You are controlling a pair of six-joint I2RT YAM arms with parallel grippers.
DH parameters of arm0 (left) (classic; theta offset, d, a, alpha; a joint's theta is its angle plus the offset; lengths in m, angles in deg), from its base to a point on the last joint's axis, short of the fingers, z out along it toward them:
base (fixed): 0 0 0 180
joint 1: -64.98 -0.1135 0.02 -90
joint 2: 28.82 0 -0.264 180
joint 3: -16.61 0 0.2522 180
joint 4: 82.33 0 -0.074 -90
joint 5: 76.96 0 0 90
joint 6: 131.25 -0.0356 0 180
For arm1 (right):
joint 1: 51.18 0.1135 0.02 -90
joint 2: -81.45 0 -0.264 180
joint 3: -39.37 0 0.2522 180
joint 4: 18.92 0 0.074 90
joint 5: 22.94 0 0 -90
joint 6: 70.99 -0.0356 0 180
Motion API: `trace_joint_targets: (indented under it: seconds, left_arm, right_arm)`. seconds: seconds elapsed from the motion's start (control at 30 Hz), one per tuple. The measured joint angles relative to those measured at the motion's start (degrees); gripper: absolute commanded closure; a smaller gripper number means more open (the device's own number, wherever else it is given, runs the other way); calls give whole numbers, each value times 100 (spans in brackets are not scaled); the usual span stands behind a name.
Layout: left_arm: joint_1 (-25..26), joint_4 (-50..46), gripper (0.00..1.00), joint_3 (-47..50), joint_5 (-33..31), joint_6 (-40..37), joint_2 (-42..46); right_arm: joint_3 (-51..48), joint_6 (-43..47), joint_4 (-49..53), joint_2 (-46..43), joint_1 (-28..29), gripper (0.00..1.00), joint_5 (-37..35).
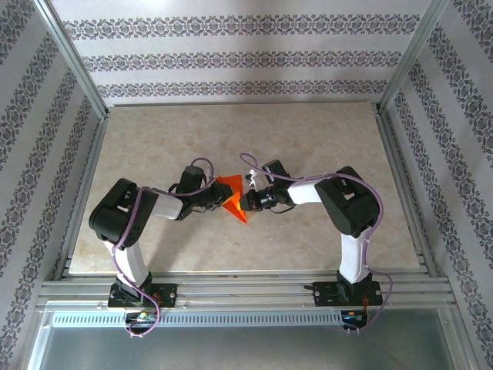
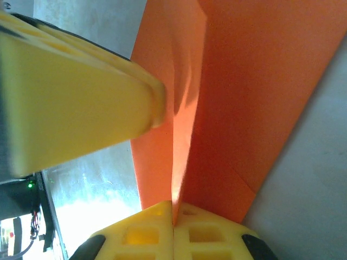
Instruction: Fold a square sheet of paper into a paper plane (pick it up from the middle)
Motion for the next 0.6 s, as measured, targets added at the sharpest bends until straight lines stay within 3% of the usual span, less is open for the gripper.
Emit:
trace_joint_targets:
  seconds: [0.6]
  left_arm:
    - [0,-365,86,-203,-105,-76,-271]
  right_arm:
    - [11,0,20,9,0,93,0]
